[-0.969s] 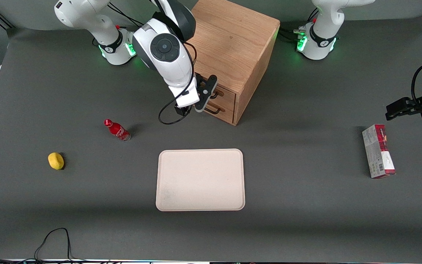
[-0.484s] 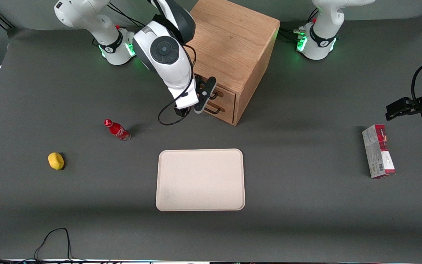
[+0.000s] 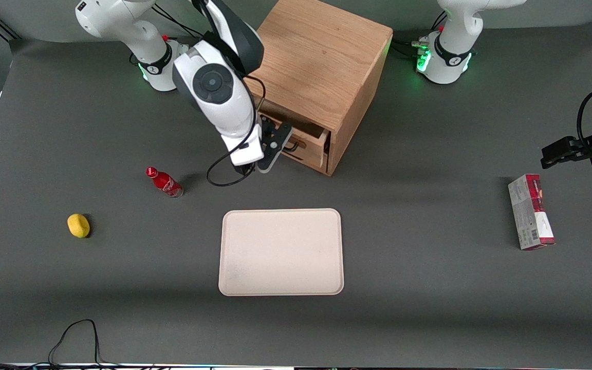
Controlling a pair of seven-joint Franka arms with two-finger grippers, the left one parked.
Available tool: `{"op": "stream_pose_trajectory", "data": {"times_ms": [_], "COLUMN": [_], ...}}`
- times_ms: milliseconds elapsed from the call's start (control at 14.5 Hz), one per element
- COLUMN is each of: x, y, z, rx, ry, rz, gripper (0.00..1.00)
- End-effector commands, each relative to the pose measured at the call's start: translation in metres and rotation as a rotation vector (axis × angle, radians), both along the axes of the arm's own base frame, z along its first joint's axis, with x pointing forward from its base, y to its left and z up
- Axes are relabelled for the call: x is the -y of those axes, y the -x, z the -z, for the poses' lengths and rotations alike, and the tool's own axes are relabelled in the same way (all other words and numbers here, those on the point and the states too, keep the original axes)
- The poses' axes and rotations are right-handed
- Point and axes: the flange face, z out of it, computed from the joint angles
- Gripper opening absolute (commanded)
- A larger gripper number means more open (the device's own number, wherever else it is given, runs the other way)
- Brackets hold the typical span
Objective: Open upper drawer
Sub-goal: 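Pull the upper drawer outward from the cabinet with the right gripper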
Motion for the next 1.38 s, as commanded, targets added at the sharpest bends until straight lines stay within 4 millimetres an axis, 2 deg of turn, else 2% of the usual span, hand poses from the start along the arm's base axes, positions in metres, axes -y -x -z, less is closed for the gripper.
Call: {"op": "stream_pose_trajectory", "data": {"times_ms": [0,69,277,553,1314], "x": [0.003,0.002,0.020,0.041,0.097], "y": [-0.024,-0.027,-0.050,-0.075,-0.122], "z": [-0.001,0.000,0.007,0.004,0.005], "rx": [0.029,0.035,0.028,0.003,0.002], "ry": [0.018,0.025,0.035,0.053,0.052], "rz": [-0.002,-0.005,0.023,0.055,0.113], "gripper": [1.00,1.00,1.00,1.00,1.00]}}
